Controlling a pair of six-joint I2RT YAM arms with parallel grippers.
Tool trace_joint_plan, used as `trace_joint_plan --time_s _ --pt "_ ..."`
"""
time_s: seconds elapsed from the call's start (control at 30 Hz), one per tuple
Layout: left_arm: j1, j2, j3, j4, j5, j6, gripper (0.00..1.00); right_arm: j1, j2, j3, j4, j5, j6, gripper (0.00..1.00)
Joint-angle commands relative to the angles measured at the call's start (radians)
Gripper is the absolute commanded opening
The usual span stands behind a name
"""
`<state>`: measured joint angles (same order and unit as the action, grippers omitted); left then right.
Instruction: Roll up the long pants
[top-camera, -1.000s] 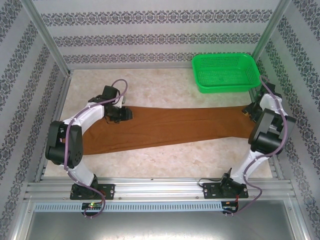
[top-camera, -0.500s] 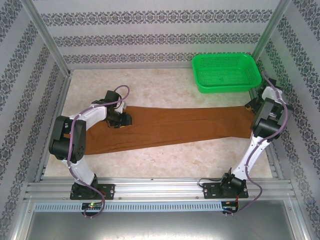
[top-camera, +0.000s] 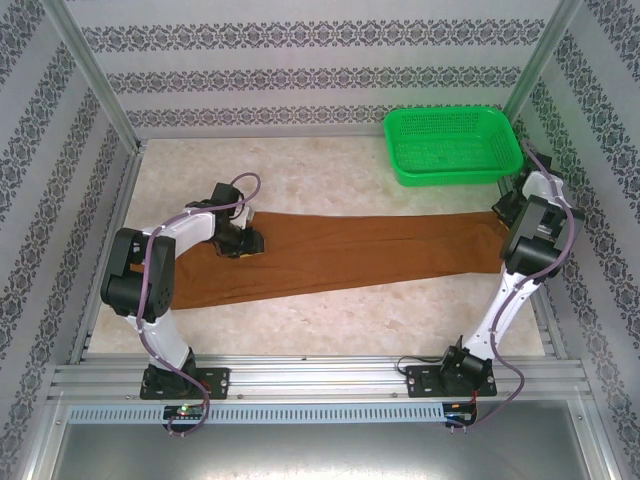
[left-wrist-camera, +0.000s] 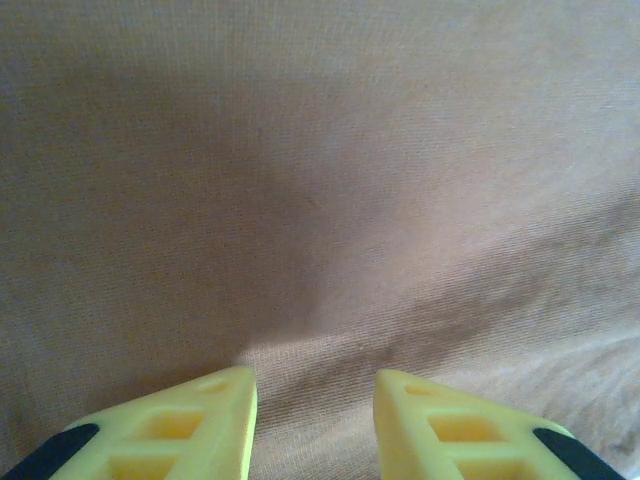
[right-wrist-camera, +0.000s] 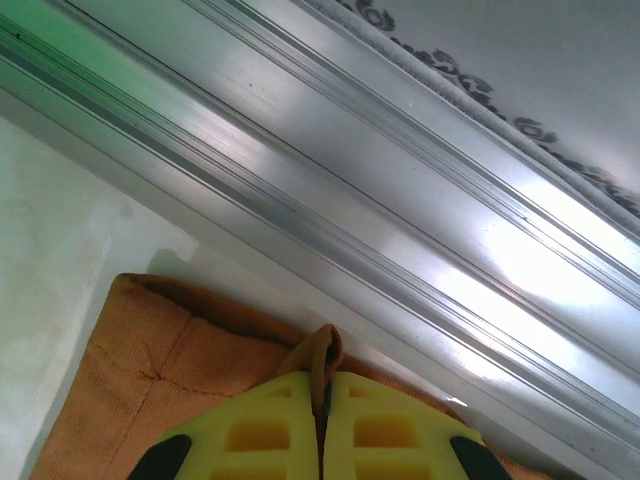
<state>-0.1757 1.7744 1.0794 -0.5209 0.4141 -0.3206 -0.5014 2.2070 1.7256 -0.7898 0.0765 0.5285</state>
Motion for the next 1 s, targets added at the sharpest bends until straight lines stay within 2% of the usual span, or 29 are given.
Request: trace_joint_plan --time_s 0.0,0.17,0.37,0.43,0.47,0.53,0.73,0.77,0.8,0.87,0.9,0.97 --pt "-0.004 0.005 0.002 -0.014 -0.006 0.020 0.37 -0.002 -0.078 0.001 -0.021 0.074 0.013 0.00" --pt "-0.003 0.022 -0.006 0.000 -0.002 0.021 0.37 0.001 -0.094 0.106 -0.065 0.075 0.013 0.00" --pt "-0.003 0.030 -0.026 0.006 -0.005 0.023 0.36 0.038 -0.008 0.246 -0.129 0.096 0.000 0.00" --pt "-0.004 0.024 -0.029 0.007 -0.008 0.020 0.36 0.053 0.018 0.266 -0.136 0.102 0.000 0.18" --pt "-0.003 0.022 -0.027 0.005 -0.007 0.021 0.36 0.060 0.024 0.266 -0.143 0.106 -0.006 0.23" --pt "-0.003 0.017 -0.019 -0.001 -0.008 0.025 0.37 0.066 0.009 0.244 -0.167 0.141 -0.002 0.30" --pt "-0.003 0.009 -0.008 0.028 0.019 0.024 0.37 0.020 -0.250 -0.141 0.005 0.079 0.037 0.35" --pt "-0.003 0.011 -0.008 0.031 0.026 0.024 0.37 0.018 -0.269 -0.162 -0.003 0.082 0.032 0.44" --pt "-0.003 0.011 -0.009 0.033 0.028 0.025 0.37 0.018 -0.279 -0.167 -0.024 0.088 0.025 0.45" --pt "-0.003 0.012 -0.015 0.041 0.033 0.022 0.37 0.019 -0.311 -0.201 -0.045 0.110 0.015 0.67" --pt "-0.003 0.014 -0.013 0.048 0.041 0.019 0.37 0.017 -0.327 -0.226 -0.038 0.115 0.009 0.73" --pt "-0.003 0.018 -0.009 0.061 0.062 0.012 0.38 0.010 -0.342 -0.263 -0.026 0.110 -0.005 0.74"
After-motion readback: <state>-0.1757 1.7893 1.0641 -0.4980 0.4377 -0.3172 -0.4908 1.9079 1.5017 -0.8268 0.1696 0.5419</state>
